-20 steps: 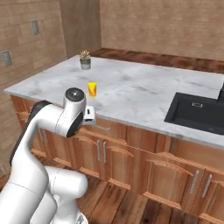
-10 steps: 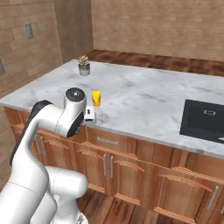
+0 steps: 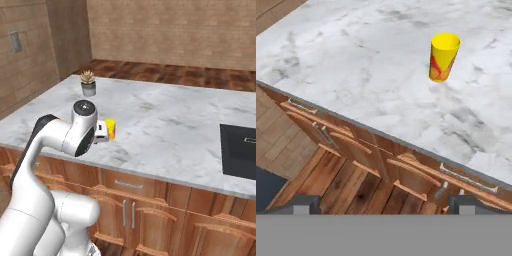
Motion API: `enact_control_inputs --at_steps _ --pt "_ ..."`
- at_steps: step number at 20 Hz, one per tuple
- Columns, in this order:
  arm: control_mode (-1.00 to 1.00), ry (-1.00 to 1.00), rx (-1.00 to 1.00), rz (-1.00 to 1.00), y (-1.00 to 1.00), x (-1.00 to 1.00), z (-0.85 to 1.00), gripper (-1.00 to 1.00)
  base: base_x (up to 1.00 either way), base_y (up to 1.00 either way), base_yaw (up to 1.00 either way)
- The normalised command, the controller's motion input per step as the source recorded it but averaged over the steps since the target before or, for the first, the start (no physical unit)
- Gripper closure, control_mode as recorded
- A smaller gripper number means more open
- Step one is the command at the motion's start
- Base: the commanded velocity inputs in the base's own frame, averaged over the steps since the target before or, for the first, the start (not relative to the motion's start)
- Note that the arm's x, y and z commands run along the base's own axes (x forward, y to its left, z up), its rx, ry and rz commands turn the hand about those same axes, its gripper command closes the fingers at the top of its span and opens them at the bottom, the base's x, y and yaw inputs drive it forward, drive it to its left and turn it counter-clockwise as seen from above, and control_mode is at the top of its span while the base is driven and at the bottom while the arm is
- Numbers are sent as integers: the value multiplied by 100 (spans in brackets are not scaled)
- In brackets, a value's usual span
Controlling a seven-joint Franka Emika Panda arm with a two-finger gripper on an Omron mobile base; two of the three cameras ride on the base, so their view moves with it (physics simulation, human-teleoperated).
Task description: Place the pitcher and cup on the dining counter for serving.
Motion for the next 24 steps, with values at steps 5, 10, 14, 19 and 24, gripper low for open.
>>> enact_control_inputs --at_steps 5,10,14,19,24 --pt "100 0 0 0 0 0 0 -100 63 1 -21" --pt "-100 0 -8 -15 21 25 0 -100 9 1 -4" --pt "-100 1 -6 -19 11 41 0 -100 0 0 0" --pt "-100 9 -1 -16 0 53 0 -100 0 0 0" --pt "-100 14 0 -11 0 60 -6 -100 0 0 0"
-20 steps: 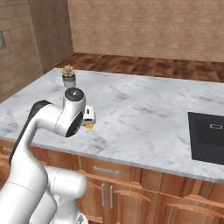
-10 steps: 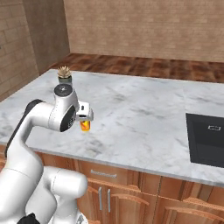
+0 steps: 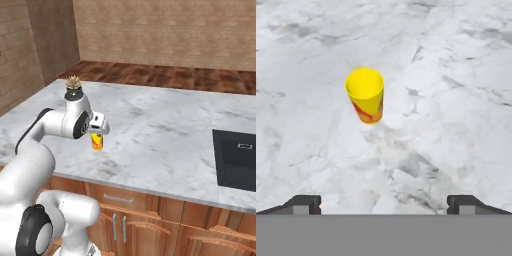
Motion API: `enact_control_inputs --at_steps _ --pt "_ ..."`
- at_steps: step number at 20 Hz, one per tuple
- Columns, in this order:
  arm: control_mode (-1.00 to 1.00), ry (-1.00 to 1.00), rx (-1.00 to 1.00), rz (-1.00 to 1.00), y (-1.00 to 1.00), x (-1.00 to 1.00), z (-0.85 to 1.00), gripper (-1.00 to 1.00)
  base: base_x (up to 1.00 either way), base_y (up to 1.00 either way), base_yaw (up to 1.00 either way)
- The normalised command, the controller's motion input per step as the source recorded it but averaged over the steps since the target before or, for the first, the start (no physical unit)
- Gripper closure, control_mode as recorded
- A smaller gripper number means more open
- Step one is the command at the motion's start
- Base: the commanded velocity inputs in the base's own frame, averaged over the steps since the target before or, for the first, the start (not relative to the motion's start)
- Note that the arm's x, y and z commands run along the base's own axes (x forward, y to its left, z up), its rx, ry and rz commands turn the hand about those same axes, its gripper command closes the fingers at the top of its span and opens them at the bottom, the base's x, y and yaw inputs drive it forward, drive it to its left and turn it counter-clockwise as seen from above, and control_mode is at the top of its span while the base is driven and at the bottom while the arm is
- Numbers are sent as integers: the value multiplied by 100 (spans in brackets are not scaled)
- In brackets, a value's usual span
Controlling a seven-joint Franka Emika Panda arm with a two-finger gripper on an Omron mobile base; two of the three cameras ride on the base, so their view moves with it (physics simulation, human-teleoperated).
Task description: Place the pitcher and cup on the dining counter for serving.
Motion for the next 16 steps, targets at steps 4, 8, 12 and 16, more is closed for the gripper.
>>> enact_control_inputs --at_steps 4,8,12,16 --pt "-100 11 0 -9 0 56 -4 -100 0 0 0" --pt "-100 8 0 -3 0 50 -15 -100 0 0 0" --pt "-100 9 0 0 0 47 -23 -100 0 0 0" --pt "-100 9 0 0 0 46 -29 -100 0 0 0"
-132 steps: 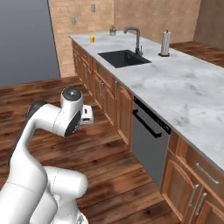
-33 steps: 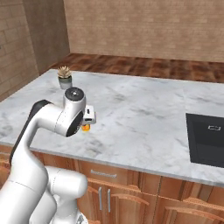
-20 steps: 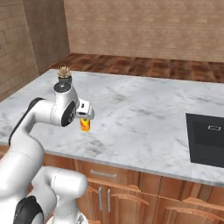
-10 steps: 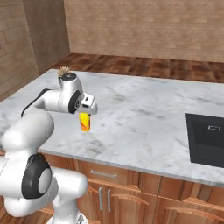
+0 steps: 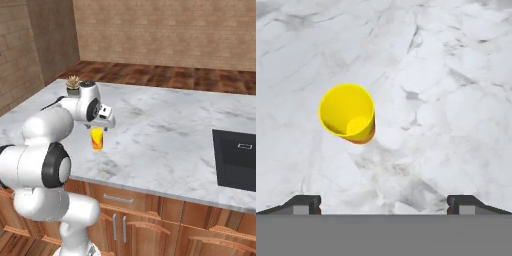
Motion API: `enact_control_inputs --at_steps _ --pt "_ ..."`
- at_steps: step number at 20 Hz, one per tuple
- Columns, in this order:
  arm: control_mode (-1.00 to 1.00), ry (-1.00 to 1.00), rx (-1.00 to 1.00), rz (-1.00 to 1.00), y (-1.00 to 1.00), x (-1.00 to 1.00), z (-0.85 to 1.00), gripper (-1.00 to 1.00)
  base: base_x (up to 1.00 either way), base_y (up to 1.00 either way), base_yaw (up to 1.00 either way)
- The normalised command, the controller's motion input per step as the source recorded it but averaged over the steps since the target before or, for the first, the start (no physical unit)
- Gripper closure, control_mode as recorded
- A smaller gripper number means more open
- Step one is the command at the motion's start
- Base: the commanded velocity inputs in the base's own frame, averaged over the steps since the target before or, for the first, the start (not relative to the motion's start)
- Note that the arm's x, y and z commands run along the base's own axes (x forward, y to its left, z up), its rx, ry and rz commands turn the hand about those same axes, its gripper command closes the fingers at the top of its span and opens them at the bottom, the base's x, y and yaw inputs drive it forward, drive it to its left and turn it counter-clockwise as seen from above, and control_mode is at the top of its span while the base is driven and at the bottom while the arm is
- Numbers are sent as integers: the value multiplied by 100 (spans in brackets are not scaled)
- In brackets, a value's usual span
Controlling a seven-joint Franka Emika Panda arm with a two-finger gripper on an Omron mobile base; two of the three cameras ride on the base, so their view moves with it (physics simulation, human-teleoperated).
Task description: Place the pitcher and cup on the dining counter for serving.
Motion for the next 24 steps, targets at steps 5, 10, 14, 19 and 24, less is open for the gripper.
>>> enact_control_inputs --at_steps 5,10,14,19,24 --pt "-100 7 0 0 0 42 -39 -100 0 0 0" --pt "-100 7 0 0 0 39 -42 -100 0 0 0" --pt "-100 6 0 0 0 38 -39 -100 0 0 0" --pt "-100 6 0 0 0 42 -30 -100 0 0 0" --pt "-100 6 0 0 0 38 -28 -100 0 0 0"
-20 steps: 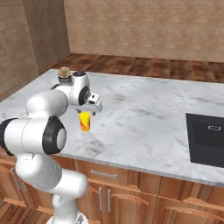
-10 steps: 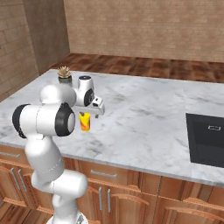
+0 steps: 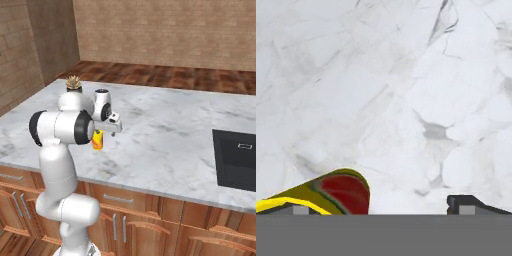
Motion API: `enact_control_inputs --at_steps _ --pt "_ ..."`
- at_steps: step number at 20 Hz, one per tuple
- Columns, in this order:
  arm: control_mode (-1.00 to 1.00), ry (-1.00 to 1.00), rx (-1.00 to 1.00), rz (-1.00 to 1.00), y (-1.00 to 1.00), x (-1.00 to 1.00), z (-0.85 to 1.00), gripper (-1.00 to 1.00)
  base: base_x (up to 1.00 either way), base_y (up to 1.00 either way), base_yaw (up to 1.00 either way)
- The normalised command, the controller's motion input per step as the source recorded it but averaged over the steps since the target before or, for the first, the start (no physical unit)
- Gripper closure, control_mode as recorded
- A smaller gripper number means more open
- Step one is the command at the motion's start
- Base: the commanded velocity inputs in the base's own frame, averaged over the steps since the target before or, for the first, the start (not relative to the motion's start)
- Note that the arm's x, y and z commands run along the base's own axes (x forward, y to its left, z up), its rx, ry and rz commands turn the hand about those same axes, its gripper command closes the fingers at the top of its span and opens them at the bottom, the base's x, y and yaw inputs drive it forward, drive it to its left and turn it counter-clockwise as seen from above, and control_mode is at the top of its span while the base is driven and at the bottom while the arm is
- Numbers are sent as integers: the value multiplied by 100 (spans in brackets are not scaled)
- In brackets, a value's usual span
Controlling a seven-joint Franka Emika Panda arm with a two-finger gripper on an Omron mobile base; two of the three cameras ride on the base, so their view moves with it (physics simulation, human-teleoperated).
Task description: Place the pitcher and cup on the dining counter for serving.
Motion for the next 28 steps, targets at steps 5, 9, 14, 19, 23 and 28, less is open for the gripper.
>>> enact_control_inputs --at_steps 5,9,14,19,23,28 --pt "-100 5 0 0 0 31 -25 -100 0 0 0" --pt "-100 3 0 0 0 28 -16 -100 0 0 0" --pt "-100 4 0 0 2 -11 -13 100 0 0 0" --pt "-100 0 -1 -5 0 -50 -5 100 0 0 0" --pt "-100 0 0 -10 0 -14 -1 100 0 0 0" --pt "-100 0 0 -1 0 0 0 100 0 0 0"
